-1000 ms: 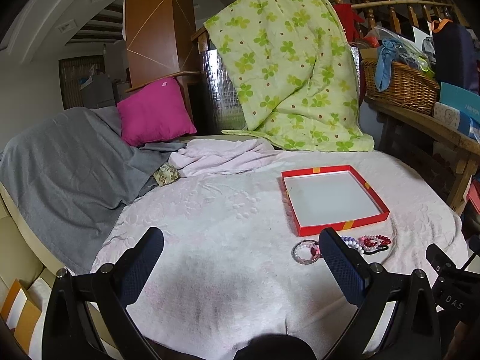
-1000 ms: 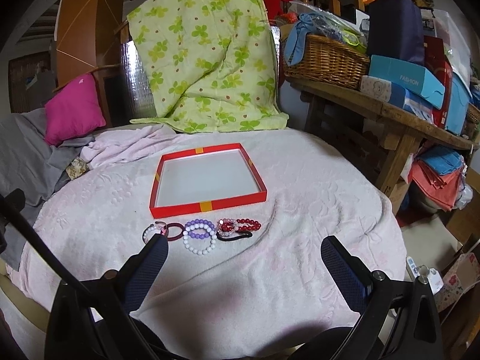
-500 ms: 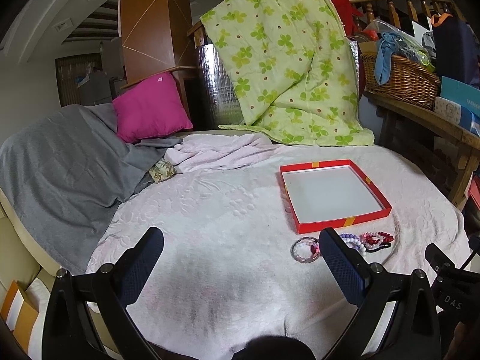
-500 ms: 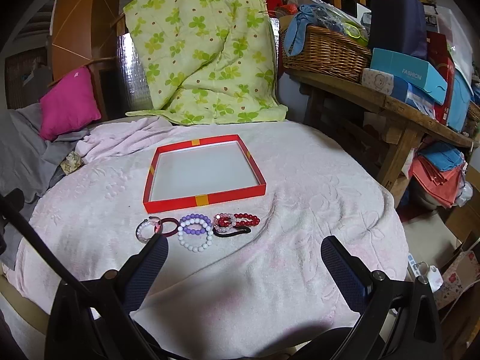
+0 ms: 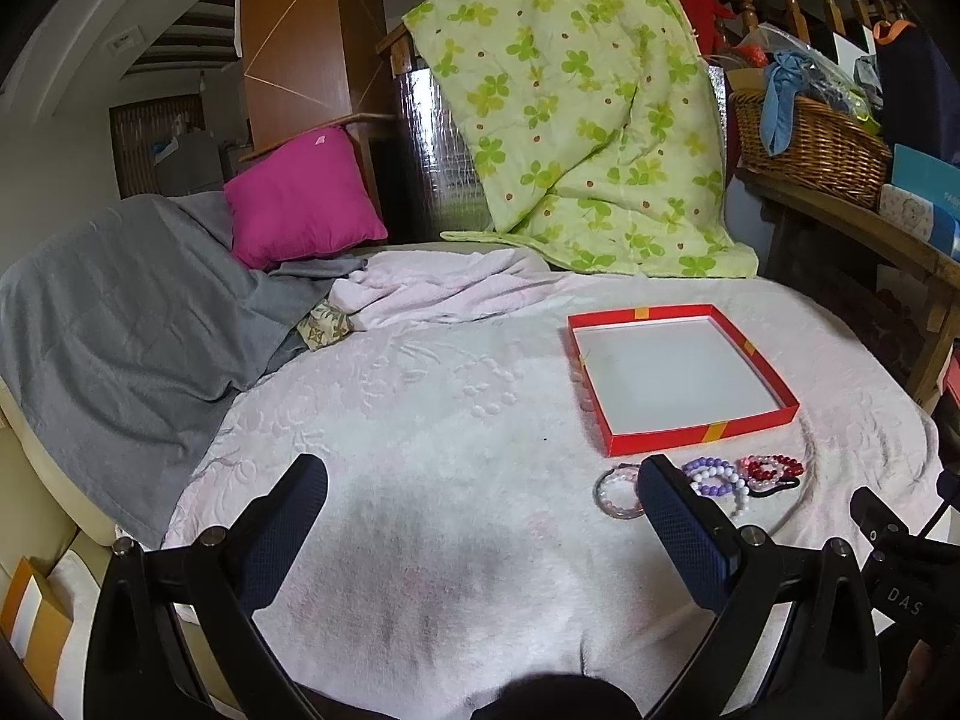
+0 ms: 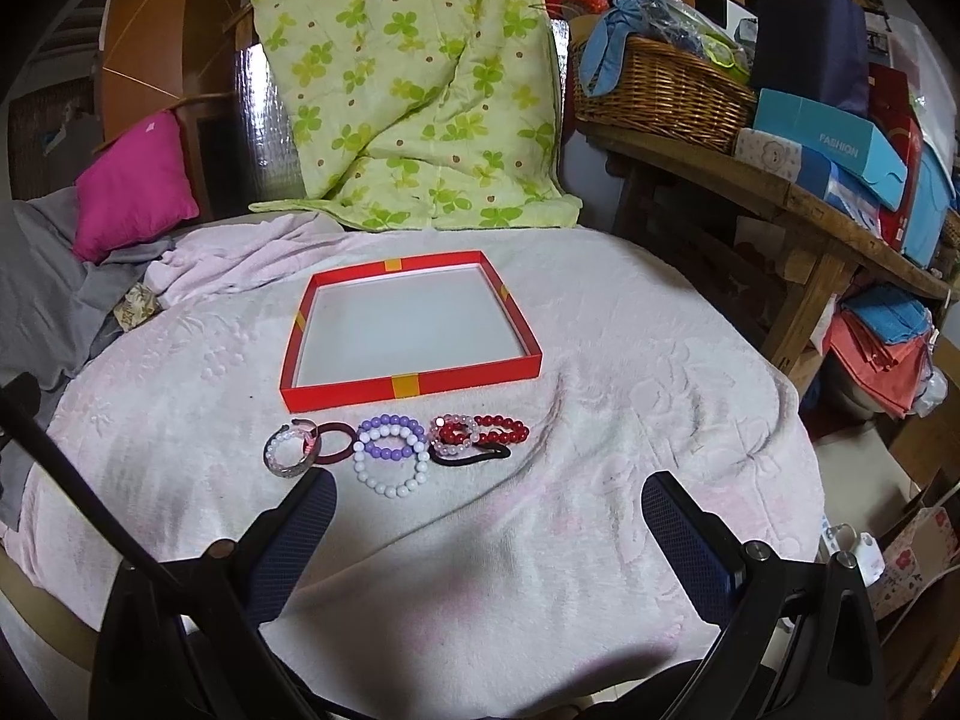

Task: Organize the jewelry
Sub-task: 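Move both tools toward the bracelets lying beside the red box, then grasp the pink-white bead bracelet with the right tool while the left tool grasps the silver bangle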

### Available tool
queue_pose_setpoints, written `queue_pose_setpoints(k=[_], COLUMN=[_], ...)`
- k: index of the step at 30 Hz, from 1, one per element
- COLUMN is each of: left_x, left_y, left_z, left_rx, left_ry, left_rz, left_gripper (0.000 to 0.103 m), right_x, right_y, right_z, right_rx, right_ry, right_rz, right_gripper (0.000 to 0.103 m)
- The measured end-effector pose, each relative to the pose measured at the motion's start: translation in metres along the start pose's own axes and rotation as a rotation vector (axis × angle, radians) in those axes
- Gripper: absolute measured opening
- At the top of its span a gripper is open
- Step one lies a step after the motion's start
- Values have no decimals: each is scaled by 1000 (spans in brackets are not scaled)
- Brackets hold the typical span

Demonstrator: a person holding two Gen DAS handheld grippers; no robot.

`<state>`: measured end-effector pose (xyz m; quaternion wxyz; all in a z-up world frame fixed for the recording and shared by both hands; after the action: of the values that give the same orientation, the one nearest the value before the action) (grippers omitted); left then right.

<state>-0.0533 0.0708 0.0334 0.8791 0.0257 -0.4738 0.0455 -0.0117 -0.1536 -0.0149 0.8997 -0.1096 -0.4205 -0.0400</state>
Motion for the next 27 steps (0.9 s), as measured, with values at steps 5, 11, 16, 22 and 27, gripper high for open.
queue_pose_setpoints(k=[5,11,16,22,27], left_x=[1,-2,-20,-37,-42], left_y=[0,2,9,1,-6], left_z=[-8,-27,-62,-94,-118], left_rx=[5,-53,-135,-193,-231], left_ry=[13,72,192,269,313], left_rz=[0,12,59,57,72], left_gripper=[103,103,103,103,101], right_x=[0,-1,-10,-15,-4], right_y=[2,-6,-35,-44,-31], right_z=[-11,-30,-78,-138,-159], right_rx=[4,39,224,334,402], right_ry=[17,37,102,231,231], right_rz=[4,-13,-67,-51,-29], right_gripper=[103,103,88,54,43])
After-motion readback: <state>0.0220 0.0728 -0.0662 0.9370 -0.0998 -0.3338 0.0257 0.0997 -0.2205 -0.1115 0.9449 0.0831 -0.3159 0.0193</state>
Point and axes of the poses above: each gripper's, at about its wrist camera, not at the fingertips, and z roughly against the way its jaws point, y to its left, x to its top, the point moved 1 cm from there along -z, roughly the way its jaws point, and after that the axes turned 12 degrees about -x, right-handed, at the moved point
